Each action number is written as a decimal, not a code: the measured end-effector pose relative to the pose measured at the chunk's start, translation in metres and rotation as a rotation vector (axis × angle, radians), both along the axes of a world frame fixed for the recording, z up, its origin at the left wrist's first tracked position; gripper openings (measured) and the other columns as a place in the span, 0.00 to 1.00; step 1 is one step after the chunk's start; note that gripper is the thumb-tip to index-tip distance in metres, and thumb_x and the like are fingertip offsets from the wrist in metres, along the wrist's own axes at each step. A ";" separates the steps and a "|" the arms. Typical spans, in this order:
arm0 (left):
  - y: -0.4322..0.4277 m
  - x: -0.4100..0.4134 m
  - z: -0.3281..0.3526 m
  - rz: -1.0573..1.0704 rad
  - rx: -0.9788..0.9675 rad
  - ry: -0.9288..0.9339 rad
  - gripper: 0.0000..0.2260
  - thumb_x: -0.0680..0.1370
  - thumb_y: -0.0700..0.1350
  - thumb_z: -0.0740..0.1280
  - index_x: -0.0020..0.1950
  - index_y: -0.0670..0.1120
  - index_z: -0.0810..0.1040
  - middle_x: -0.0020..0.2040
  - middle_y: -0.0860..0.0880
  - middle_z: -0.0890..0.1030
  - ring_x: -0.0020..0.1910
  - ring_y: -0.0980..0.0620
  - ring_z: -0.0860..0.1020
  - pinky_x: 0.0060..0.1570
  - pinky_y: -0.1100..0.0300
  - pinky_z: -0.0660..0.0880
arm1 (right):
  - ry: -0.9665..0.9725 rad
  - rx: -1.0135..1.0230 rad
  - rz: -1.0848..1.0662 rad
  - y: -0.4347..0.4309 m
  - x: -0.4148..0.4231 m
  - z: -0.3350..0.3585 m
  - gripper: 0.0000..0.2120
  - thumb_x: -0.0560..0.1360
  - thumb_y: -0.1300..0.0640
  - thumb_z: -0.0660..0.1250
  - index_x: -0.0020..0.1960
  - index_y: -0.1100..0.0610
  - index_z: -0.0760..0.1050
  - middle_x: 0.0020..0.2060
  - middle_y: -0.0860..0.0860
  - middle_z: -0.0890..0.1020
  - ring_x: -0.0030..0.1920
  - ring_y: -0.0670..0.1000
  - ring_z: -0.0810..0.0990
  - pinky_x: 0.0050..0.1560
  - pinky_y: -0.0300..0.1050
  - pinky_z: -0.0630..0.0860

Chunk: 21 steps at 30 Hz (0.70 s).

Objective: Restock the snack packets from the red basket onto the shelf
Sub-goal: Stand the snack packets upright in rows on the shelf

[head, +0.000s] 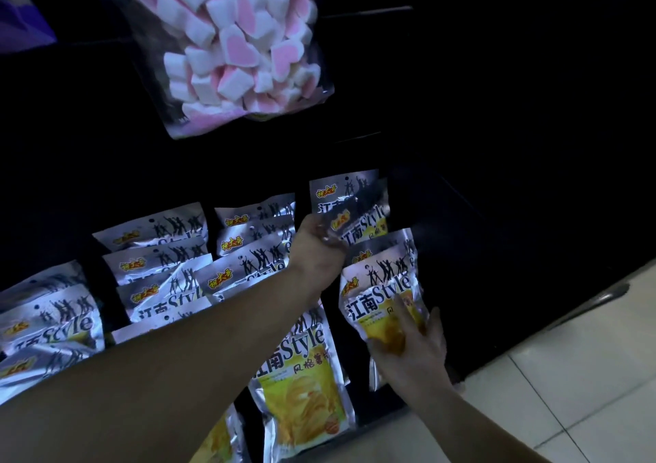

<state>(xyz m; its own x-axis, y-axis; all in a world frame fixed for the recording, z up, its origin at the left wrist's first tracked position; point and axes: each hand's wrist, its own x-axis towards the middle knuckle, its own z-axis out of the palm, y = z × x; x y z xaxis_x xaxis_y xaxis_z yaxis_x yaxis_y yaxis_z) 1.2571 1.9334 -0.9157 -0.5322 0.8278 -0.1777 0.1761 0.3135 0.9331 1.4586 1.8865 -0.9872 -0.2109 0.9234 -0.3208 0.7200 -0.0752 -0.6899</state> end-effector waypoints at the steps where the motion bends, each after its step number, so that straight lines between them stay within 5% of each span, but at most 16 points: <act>1: 0.002 -0.004 -0.002 -0.017 -0.023 0.034 0.22 0.77 0.32 0.66 0.69 0.48 0.70 0.54 0.45 0.82 0.44 0.48 0.83 0.42 0.51 0.84 | -0.003 -0.010 0.003 0.000 -0.001 -0.004 0.40 0.74 0.42 0.71 0.77 0.27 0.51 0.80 0.48 0.37 0.80 0.59 0.40 0.78 0.61 0.55; 3: 0.002 -0.012 -0.008 -0.027 -0.027 0.108 0.32 0.76 0.38 0.66 0.78 0.54 0.60 0.62 0.42 0.80 0.46 0.43 0.84 0.41 0.45 0.84 | -0.022 -0.019 0.015 0.001 0.001 -0.010 0.40 0.75 0.45 0.71 0.77 0.29 0.51 0.80 0.49 0.38 0.80 0.59 0.40 0.78 0.60 0.53; 5: -0.002 -0.018 -0.016 0.015 -0.020 0.198 0.31 0.74 0.42 0.66 0.76 0.55 0.63 0.63 0.42 0.79 0.48 0.43 0.84 0.43 0.44 0.84 | -0.031 -0.018 0.014 0.002 0.002 -0.014 0.40 0.76 0.46 0.71 0.78 0.29 0.51 0.80 0.49 0.39 0.80 0.59 0.40 0.79 0.60 0.52; 8: -0.011 -0.011 -0.014 0.030 -0.029 0.163 0.13 0.76 0.38 0.64 0.58 0.49 0.81 0.50 0.47 0.85 0.45 0.47 0.85 0.44 0.48 0.85 | -0.018 -0.021 -0.021 0.007 0.005 -0.017 0.40 0.76 0.47 0.71 0.78 0.30 0.52 0.80 0.50 0.41 0.80 0.58 0.42 0.79 0.60 0.53; 10: -0.018 -0.001 -0.009 -0.062 -0.062 0.022 0.11 0.76 0.34 0.67 0.50 0.47 0.84 0.49 0.47 0.86 0.45 0.49 0.84 0.47 0.53 0.84 | -0.035 -0.006 -0.034 0.011 0.006 -0.017 0.40 0.75 0.46 0.72 0.78 0.31 0.53 0.80 0.51 0.43 0.79 0.58 0.44 0.78 0.59 0.55; 13: -0.028 0.017 -0.011 -0.241 -0.239 -0.257 0.16 0.75 0.32 0.70 0.59 0.47 0.82 0.61 0.44 0.82 0.54 0.47 0.84 0.52 0.55 0.84 | -0.092 0.032 -0.054 0.011 0.008 -0.009 0.40 0.71 0.42 0.75 0.77 0.32 0.58 0.79 0.53 0.50 0.78 0.60 0.51 0.75 0.58 0.61; 16: -0.037 0.034 -0.020 -0.371 -0.386 -0.271 0.26 0.75 0.35 0.70 0.73 0.48 0.74 0.69 0.45 0.78 0.59 0.49 0.82 0.60 0.50 0.81 | -0.090 0.049 -0.066 0.014 0.010 0.006 0.39 0.67 0.41 0.78 0.74 0.34 0.66 0.75 0.54 0.57 0.74 0.60 0.58 0.72 0.53 0.65; 21: -0.051 0.052 -0.022 -0.343 -0.373 -0.332 0.31 0.79 0.37 0.69 0.79 0.55 0.66 0.73 0.49 0.74 0.60 0.52 0.79 0.59 0.51 0.80 | -0.008 0.045 -0.098 0.023 0.019 0.020 0.24 0.73 0.46 0.74 0.68 0.37 0.76 0.67 0.54 0.68 0.69 0.59 0.66 0.73 0.47 0.61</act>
<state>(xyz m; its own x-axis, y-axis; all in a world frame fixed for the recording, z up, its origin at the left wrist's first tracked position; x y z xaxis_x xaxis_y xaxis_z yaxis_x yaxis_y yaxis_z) 1.3096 1.8820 -0.9374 -0.1121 0.7921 -0.6001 0.0430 0.6072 0.7934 1.4775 1.9091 -0.9677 -0.1163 0.9530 -0.2798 0.7160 -0.1148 -0.6886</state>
